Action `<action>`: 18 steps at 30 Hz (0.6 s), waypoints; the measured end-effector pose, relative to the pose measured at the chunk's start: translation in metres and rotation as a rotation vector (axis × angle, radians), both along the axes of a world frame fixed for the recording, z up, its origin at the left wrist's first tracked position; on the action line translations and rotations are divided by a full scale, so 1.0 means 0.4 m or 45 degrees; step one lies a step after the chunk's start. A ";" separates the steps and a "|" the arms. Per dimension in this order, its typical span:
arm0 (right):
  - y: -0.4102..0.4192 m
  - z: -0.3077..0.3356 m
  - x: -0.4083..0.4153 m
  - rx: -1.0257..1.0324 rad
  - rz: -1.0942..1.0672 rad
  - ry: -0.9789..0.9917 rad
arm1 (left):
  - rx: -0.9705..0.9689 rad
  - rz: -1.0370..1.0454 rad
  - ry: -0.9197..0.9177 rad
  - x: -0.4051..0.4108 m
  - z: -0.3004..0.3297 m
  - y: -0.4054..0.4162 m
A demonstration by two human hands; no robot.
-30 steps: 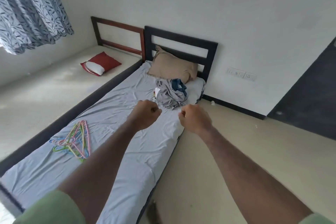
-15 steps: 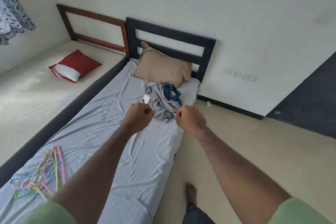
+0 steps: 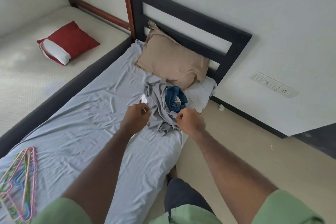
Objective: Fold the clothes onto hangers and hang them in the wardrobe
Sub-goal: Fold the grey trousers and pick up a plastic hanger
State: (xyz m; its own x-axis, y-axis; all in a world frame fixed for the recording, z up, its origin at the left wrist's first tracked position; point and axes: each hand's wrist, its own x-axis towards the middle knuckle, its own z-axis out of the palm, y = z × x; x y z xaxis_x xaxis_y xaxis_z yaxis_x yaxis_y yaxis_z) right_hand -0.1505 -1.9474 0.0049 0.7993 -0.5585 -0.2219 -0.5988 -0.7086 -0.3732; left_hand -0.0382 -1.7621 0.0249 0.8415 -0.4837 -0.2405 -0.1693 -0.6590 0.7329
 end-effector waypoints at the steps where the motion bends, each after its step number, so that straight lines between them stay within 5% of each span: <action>1: -0.038 -0.029 0.028 0.028 -0.012 0.016 | -0.001 0.047 0.047 0.030 -0.022 -0.041; 13: -0.314 -0.439 0.305 0.308 -0.051 0.278 | 0.104 0.262 0.418 0.259 -0.385 -0.357; 18: -0.389 -0.599 0.402 0.425 0.248 0.474 | 0.148 0.288 0.455 0.309 -0.495 -0.403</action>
State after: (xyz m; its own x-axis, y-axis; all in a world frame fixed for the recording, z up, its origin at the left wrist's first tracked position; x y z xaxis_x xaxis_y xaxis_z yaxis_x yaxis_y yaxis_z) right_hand 0.0105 -2.1029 -0.2349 0.7141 -0.2585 -0.6506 -0.6032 -0.6988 -0.3845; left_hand 0.0853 -1.9234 -0.1732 0.7774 -0.2492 -0.5775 0.2395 -0.7317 0.6382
